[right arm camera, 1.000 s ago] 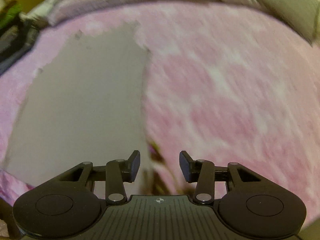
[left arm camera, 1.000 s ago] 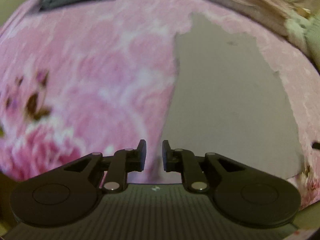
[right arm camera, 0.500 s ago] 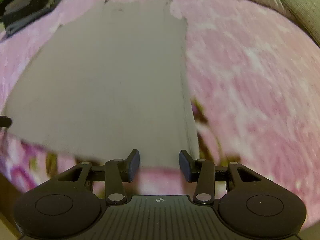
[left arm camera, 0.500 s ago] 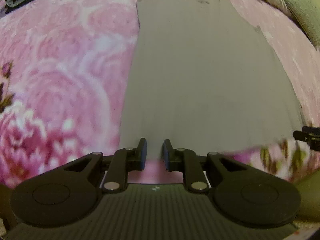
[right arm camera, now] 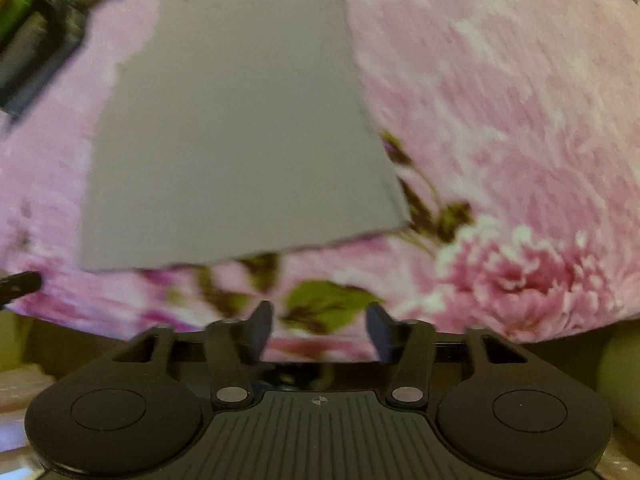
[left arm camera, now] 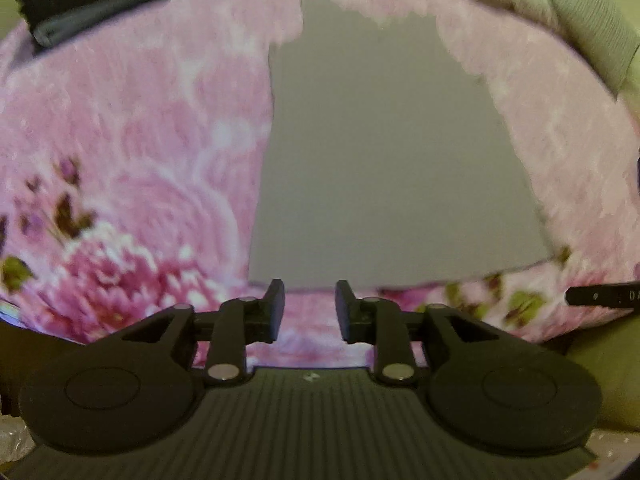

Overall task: Organize objects
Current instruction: 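Lay the tank top flat and pull the hem with both grippers, then open both grippers and withdraw from the flattened tank top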

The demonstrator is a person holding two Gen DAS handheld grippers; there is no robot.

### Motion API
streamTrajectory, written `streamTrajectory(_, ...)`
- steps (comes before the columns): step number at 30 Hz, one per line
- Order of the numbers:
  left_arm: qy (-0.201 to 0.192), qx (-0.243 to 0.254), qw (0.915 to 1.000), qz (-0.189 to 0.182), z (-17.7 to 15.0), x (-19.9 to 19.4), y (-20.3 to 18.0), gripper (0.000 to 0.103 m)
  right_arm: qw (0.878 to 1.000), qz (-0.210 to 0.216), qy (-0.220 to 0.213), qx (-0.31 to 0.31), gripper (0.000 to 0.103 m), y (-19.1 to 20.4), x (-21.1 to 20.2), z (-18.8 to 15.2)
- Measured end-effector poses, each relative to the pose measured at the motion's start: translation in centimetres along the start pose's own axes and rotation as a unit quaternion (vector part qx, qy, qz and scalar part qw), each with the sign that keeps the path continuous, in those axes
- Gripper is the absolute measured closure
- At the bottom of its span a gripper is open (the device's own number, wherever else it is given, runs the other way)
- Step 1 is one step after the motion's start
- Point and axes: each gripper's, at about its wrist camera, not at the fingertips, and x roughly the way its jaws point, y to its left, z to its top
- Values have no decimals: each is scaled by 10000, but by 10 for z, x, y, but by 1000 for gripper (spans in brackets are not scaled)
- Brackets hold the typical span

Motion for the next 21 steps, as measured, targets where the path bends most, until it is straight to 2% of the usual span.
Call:
streamTrajectory(1, -134, -47, 9999, 20, 3, -11, -4, 75, 9999, 92, -134, -58, 31, 6, -14, 0)
streamTrajectory(6, -702, -63, 9975, 102, -7, -85, -33, 63, 9945, 305, -895, -447, 26, 31, -79, 6)
streamTrajectory(11, -1033, -60, 9946, 98, -47, -144, -64, 57, 9869, 446, -1422, -620, 25, 32, -139, -36)
streamTrajectory(17, -1221, -65, 9924, 154, -95, -190, -89, 52, 9794, 553, -1727, -884, 24, 30, -192, -99)
streamTrajectory(21, -1329, -62, 9909, 198, -118, -217, -102, 48, 9761, 576, -1805, -1064, 24, 28, -217, -129)
